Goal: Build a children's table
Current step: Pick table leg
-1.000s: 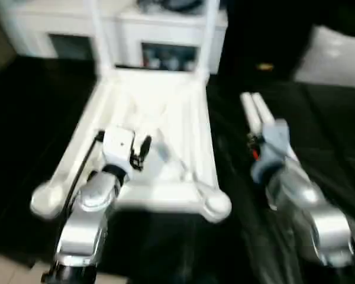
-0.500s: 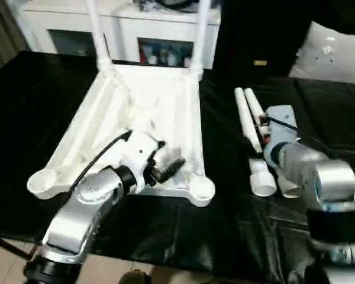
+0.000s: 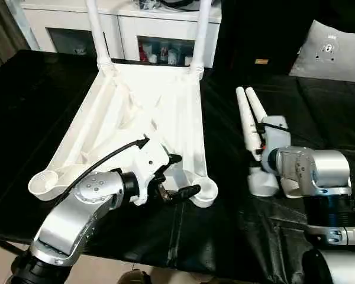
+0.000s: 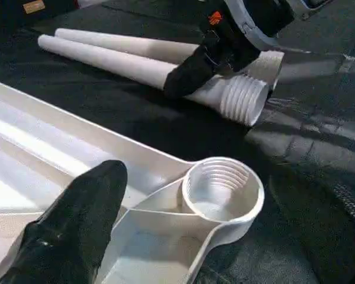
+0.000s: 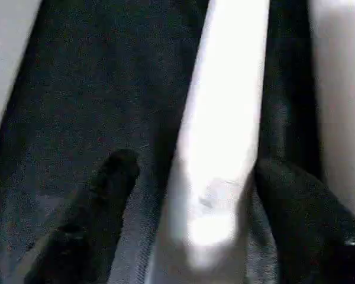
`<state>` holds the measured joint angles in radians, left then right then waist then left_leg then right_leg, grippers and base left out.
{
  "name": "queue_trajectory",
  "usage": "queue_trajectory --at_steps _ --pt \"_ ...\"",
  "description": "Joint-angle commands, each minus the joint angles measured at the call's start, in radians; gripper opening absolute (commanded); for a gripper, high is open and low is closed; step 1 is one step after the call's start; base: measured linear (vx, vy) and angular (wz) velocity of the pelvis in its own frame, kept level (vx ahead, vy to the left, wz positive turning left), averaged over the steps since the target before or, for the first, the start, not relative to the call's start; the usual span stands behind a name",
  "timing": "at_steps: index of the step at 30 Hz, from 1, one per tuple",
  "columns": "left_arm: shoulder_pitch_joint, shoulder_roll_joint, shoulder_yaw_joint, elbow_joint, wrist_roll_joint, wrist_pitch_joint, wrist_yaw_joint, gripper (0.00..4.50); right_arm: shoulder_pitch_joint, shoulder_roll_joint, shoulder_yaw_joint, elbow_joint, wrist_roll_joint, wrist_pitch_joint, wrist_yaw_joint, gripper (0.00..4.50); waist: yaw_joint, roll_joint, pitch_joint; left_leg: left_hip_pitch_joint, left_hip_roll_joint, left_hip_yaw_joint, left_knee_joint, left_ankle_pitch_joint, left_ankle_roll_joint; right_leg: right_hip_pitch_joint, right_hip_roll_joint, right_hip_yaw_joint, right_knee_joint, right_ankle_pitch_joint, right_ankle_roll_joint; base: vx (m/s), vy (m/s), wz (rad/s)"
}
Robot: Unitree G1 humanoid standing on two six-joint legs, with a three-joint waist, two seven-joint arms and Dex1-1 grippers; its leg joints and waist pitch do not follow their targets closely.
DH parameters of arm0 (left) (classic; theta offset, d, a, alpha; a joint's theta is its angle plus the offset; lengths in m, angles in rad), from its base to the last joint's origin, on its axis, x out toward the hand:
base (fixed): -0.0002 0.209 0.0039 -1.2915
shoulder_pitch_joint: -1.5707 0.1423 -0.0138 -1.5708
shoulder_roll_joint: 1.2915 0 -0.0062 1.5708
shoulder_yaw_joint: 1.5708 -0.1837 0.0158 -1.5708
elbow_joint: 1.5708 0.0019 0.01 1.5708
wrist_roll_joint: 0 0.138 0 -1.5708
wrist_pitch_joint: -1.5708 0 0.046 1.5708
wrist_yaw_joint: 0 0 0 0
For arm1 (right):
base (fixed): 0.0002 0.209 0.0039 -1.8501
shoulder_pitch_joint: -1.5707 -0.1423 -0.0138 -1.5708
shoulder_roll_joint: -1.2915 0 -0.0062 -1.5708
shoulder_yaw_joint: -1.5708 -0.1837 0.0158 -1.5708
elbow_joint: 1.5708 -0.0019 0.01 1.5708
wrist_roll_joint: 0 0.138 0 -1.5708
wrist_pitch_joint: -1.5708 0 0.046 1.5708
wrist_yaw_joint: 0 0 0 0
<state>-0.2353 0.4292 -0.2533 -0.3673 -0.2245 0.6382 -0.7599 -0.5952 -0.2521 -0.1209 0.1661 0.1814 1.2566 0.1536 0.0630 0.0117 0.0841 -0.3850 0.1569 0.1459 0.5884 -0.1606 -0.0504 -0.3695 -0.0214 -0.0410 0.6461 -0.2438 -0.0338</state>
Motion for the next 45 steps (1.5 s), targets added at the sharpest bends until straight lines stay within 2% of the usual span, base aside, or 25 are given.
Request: queue_trajectory --at_steps 1,7,14,17,19,21,23,24,25,26,27,28,29,30,31,32,33,34,35,38,39,40,41,45 --pt "-0.011 0.013 -0.012 -0.02 -0.01 0.017 -0.009 4.5 -0.006 -0.008 -0.017 0.028 0.0 0.011 0.004 3.04 0.006 0.0 -0.068 0.019 0.062 -0.014 -0.057 -0.132 -0.025 0.042 -0.113 0.06 -0.087 -0.056 -0.17 0.0 0.0 0.0" --pt "-0.014 0.015 -0.016 -0.018 -0.011 0.023 -0.01 4.5 0.001 -0.017 -0.023 0.082 0.01 0.013 0.024 2.59 0.009 -0.001 -0.072 0.021 0.063 -0.013 -0.057 -0.138 -0.033 0.042 -0.113 0.06 -0.088 -0.078 -0.166 0.0 0.0 0.0" --pt "-0.018 0.022 -0.019 -0.016 -0.013 0.023 -0.007 4.5 0.0 -0.039 -0.032 0.142 0.02 -0.007 0.046 2.08 0.023 -0.003 -0.078 0.024 0.065 -0.012 -0.055 -0.144 -0.039 0.04 -0.114 0.059 -0.087 -0.08 -0.164 0.0 0.0 0.0" --pt "-0.019 0.018 -0.009 -0.01 -0.009 0.012 0.006 4.5 -0.012 -0.043 -0.069 0.147 0.026 -0.02 0.035 1.96 0.027 -0.006 -0.078 0.026 0.065 -0.011 -0.057 -0.166 -0.046 0.038 -0.114 0.059 -0.089 -0.113 -0.161 0.0 0.0 0.0" --pt "-0.023 0.007 0.004 0.003 0.005 -0.015 0.03 4.5 -0.02 -0.033 -0.115 0.133 0.032 -0.045 0.017 1.95 0.027 -0.007 -0.078 0.026 0.066 -0.011 -0.058 -0.169 -0.048 0.038 -0.114 0.059 -0.089 -0.119 -0.156 0.0 0.0 0.0" --pt "-0.038 -0.006 0.016 0.034 0.027 -0.037 0.066 4.5 -0.024 -0.028 -0.148 0.1 0.051 -0.097 0.018 1.94 0.028 -0.008 -0.081 0.024 0.064 -0.009 -0.057 -0.167 -0.048 0.039 -0.114 0.058 -0.089 -0.118 -0.148 0.0 0.0 0.0" --pt "-0.075 -0.051 0.056 0.096 0.051 -0.066 0.148 4.5 -0.017 0.009 -0.231 0.035 0.109 -0.259 0.03 1.93 0.028 -0.008 -0.082 0.023 0.065 -0.008 -0.056 -0.169 -0.042 0.037 -0.116 0.059 -0.091 -0.118 -0.14 0.0 0.0 0.0" --pt "-0.093 -0.075 0.078 0.121 0.051 -0.074 0.182 4.5 -0.008 0.014 -0.239 0.004 0.131 -0.32 0.064 1.93 0.028 -0.009 -0.082 0.022 0.065 -0.007 -0.055 -0.173 -0.037 0.037 -0.117 0.059 -0.093 -0.118 -0.137 0.0 0.0 0.0" --pt "-0.093 -0.075 0.078 0.121 0.051 -0.074 0.182 4.5 -0.008 0.014 -0.239 0.004 0.131 -0.32 0.064 1.93 0.029 -0.009 -0.083 0.022 0.066 -0.007 -0.054 -0.168 -0.034 0.039 -0.118 0.059 -0.092 -0.109 -0.137 0.0 0.0 0.0" --pt "-0.111 -0.098 0.101 0.141 0.042 -0.08 0.206 4.5 -0.008 0.024 -0.263 -0.017 0.16 -0.333 0.081 1.93 0.031 -0.007 -0.085 0.019 0.065 -0.009 -0.054 -0.142 -0.024 0.041 -0.115 0.057 -0.087 -0.078 -0.142 0.0 0.0 0.0" --pt "-0.138 -0.131 0.134 0.163 0.018 -0.075 0.233 4.5 -0.011 0.038 -0.295 -0.039 0.201 -0.341 0.107 1.93 0.031 -0.008 -0.085 0.018 0.065 -0.008 -0.053 -0.13 -0.017 0.041 -0.114 0.056 -0.086 -0.057 -0.147 0.0 0.0 0.0" --pt "-0.138 -0.131 0.134 0.163 0.018 -0.075 0.233 4.5 -0.011 0.038 -0.295 -0.039 0.201 -0.341 0.107 1.93 0.03 -0.008 -0.086 0.019 0.063 -0.005 -0.051 -0.128 -0.014 0.042 -0.114 0.057 -0.085 -0.047 -0.152 0.0 0.0 0.0" --pt "-0.173 -0.171 0.169 0.179 -0.026 -0.072 0.246 4.5 -0.013 0.055 -0.332 -0.066 0.265 -0.342 0.162 1.93 0.032 -0.003 -0.087 0.018 0.063 -0.007 -0.049 -0.123 -0.007 0.042 -0.115 0.056 -0.084 -0.034 -0.164 0.0 0.0 0.0" --pt "-0.21 -0.211 0.202 0.192 -0.072 -0.066 0.259 4.5 -0.005 0.069 -0.352 -0.097 0.32 -0.358 0.23 1.93 0.032 -0.005 -0.087 0.017 0.06 -0.006 -0.049 -0.124 0.0 0.043 -0.114 0.056 -0.086 -0.032 -0.167 0.0 0.0 0.0" --pt "-0.274 -0.265 0.241 0.221 -0.132 -0.061 0.274 4.5 0.01 0.091 -0.373 -0.136 0.415 -0.376 0.347 1.92 0.038 -0.003 -0.092 0.017 0.063 -0.008 -0.046 -0.121 0.008 0.045 -0.118 0.054 -0.084 -0.018 -0.176 0.0 0.0 0.0" --pt "-0.274 -0.265 0.241 0.221 -0.132 -0.061 0.274 4.5 0.01 0.091 -0.373 -0.136 0.415 -0.376 0.347 1.92 0.037 -0.006 -0.091 0.016 0.062 -0.003 -0.045 -0.122 0.02 0.046 -0.116 0.055 -0.087 -0.005 -0.182 0.0 0.0 0.0" --pt "-0.29 -0.278 0.248 0.23 -0.145 -0.06 0.277 4.5 0.014 0.096 -0.377 -0.144 0.439 -0.379 0.373 1.91 0.045 -0.007 -0.092 0.013 0.068 -0.009 -0.045 -0.1 0.038 0.046 -0.119 0.051 -0.082 0.027 -0.195 0.0 0.0 0.0" --pt "-0.333 -0.318 0.281 0.254 -0.2 -0.047 0.286 4.5 0.032 0.104 -0.377 -0.169 0.491 -0.376 0.432 1.91 0.044 -0.009 -0.091 0.011 0.069 -0.01 -0.046 -0.091 0.042 0.046 -0.118 0.05 -0.079 0.034 -0.195 0.0 0.0 0.0" --pt "-0.355 -0.339 0.3 0.266 -0.23 -0.041 0.292 4.5 0.044 0.105 -0.37 -0.182 0.515 -0.375 0.456 1.91 0.047 -0.011 -0.091 0.012 0.064 -0.004 -0.042 -0.094 0.047 0.047 -0.12 0.051 -0.082 0.028 -0.203 0.0 0.0 0.0" --pt "-0.463 -0.44 0.403 0.325 -0.39 0.013 0.341 4.5 0.099 0.113 -0.325 -0.237 0.589 -0.373 0.547 1.91 0.062 -0.011 -0.092 0.01 0.063 -0.003 -0.036 -0.09 0.057 0.047 -0.122 0.049 -0.086 0.001 -0.214 0.0 0.0 0.0" --pt "-0.477 -0.452 0.414 0.333 -0.411 0.022 0.344 4.5 0.106 0.116 -0.318 -0.247 0.595 -0.37 0.557 1.91 0.062 -0.012 -0.092 0.009 0.066 -0.008 -0.039 -0.087 0.057 0.046 -0.122 0.047 -0.085 -0.015 -0.209 0.0 0.0 0.0" --pt "-0.497 -0.466 0.426 0.345 -0.431 0.036 0.346 4.5 0.114 0.12 -0.314 -0.257 0.605 -0.366 0.574 1.91 0.063 -0.008 -0.09 0.009 0.065 -0.006 -0.039 -0.093 0.055 0.044 -0.122 0.048 -0.088 -0.031 -0.206 0.0 0.0 0.0" --pt "-0.525 -0.489 0.443 0.364 -0.466 0.066 0.349 4.5 0.127 0.123 -0.301 -0.274 0.616 -0.36 0.595 1.91 0.064 -0.009 -0.09 0.01 0.067 -0.007 -0.039 -0.102 0.05 0.043 -0.122 0.048 -0.09 -0.054 -0.198 0.0 0.0 0.0" --pt "-0.549 -0.507 0.443 0.385 -0.506 0.094 0.35 4.5 0.15 0.119 -0.273 -0.302 0.634 -0.356 0.619 1.91 0.068 -0.009 -0.087 0.011 0.067 -0.009 -0.043 -0.119 0.037 0.041 -0.122 0.05 -0.098 -0.12 -0.165 0.0 0.0 0.0"
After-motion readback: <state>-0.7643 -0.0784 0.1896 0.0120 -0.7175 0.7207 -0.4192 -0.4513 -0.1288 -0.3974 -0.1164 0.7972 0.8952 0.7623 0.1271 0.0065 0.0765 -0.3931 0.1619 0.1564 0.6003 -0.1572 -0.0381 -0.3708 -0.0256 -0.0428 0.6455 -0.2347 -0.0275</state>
